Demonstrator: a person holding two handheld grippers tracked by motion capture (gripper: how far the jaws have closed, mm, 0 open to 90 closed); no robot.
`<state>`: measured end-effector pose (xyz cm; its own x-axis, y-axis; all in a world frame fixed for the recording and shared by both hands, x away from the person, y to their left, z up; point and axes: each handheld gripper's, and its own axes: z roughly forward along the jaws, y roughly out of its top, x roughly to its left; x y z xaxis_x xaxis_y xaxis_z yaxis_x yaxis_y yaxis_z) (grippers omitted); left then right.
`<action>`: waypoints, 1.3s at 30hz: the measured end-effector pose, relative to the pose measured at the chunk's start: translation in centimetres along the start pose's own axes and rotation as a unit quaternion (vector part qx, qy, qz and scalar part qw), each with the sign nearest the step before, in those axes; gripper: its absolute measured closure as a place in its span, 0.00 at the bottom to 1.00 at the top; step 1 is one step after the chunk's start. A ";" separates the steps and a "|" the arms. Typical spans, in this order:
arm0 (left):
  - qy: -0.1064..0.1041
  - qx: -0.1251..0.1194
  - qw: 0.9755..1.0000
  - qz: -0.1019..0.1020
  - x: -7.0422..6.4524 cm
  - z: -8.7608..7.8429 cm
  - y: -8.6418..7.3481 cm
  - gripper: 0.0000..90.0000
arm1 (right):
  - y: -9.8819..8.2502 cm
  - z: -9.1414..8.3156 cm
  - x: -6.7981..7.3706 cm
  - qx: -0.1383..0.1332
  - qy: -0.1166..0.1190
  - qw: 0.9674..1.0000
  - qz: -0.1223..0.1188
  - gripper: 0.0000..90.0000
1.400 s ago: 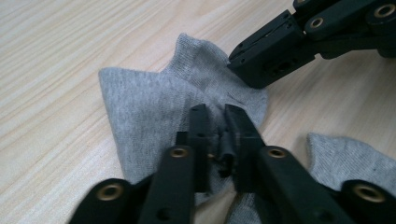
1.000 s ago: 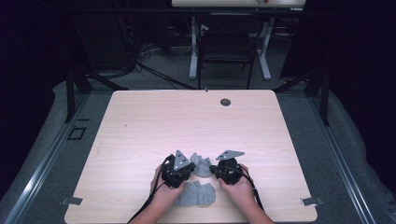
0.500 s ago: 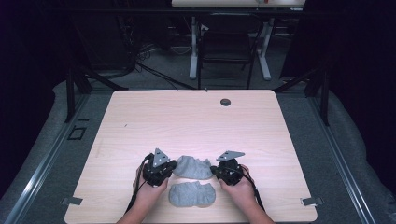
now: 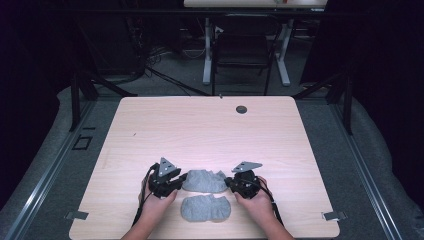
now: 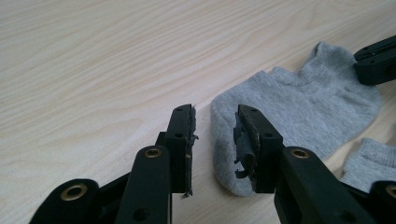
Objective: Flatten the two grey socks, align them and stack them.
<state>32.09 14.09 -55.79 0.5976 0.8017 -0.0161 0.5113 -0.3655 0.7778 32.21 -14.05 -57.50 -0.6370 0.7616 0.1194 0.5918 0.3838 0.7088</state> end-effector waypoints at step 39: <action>-0.004 0.022 1.000 0.008 0.4 1.4 -0.3 0.98 | 0.9 0.3 -0.4 -0.002 -0.010 1.000 0.000 0.98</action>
<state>33.02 13.84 -56.91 0.6116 0.7911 -0.0089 0.5279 -0.3997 0.7494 33.15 -13.91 -57.13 -0.6273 0.7715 0.1059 0.5900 0.3820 0.7114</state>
